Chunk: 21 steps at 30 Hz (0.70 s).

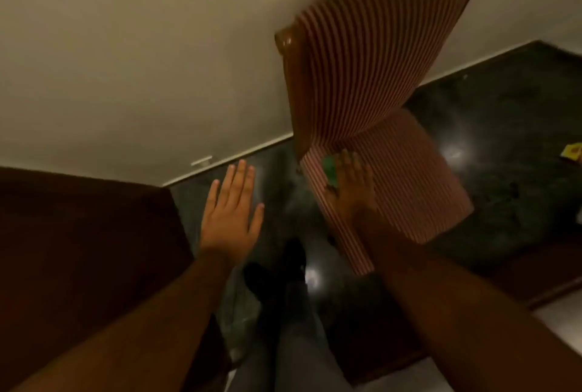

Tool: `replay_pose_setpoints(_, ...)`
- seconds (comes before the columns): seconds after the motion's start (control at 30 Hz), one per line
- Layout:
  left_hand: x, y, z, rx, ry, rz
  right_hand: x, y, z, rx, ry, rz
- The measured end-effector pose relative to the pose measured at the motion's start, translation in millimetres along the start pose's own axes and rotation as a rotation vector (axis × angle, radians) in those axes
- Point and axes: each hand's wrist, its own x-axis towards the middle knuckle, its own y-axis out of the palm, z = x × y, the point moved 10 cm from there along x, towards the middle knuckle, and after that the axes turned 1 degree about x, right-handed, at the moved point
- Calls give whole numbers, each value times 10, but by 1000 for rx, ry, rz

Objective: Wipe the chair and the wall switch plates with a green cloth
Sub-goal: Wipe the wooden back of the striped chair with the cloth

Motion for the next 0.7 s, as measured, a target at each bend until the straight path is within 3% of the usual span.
replay_pose_setpoints(0.2,14,560,169,106,-32,95,513,783,-192,-121,-28,215)
replay_pose_setpoints(0.4,79,581,358,115,-42,81,774,757,-283,32,-23,94)
replay_pose_setpoints(0.6,52,236,559,102,-111,24,774,466,-207,140,-28,91)
replay_pose_setpoints(0.7,-33,-205,654,97,-143,-31,482,26,171,226,-162,-61)
